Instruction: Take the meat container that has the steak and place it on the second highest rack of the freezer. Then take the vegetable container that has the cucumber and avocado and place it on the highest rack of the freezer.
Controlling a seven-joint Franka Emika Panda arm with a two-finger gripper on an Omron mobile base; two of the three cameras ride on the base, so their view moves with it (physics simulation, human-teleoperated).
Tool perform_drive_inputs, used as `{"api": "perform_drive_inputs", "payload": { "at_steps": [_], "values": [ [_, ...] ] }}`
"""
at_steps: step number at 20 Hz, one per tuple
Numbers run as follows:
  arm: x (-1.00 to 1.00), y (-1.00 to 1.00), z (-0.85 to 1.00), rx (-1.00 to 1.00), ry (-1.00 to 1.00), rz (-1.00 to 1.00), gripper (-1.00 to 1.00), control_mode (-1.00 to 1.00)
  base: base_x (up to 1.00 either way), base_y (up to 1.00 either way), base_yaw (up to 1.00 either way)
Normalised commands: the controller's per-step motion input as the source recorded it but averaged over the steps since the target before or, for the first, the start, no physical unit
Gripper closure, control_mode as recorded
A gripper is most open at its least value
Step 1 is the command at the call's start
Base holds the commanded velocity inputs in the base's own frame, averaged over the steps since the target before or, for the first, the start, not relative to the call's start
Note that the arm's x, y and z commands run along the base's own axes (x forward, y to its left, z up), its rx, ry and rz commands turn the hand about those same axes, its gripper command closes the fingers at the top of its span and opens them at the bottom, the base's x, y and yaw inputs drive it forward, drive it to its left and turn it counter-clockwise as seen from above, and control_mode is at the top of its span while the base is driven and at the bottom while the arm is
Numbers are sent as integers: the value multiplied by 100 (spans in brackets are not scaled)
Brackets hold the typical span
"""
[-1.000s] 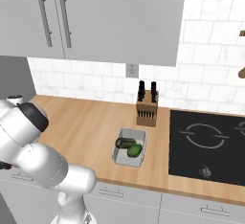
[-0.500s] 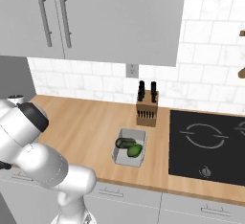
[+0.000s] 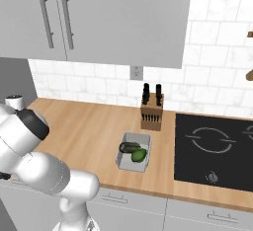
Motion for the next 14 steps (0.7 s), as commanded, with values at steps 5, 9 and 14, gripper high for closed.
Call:
{"api": "perform_drive_inputs", "payload": {
  "at_steps": [5, 9, 14],
  "values": [
    [15, -22, 33, 0, 0, 3, 100, -100, 0, 0, 0],
    [22, -27, 12, 0, 0, 5, 100, -100, 0, 0, 0],
    [12, -36, 17, 4, -2, 7, 100, -100, 0, 0, 0]
  ]
}}
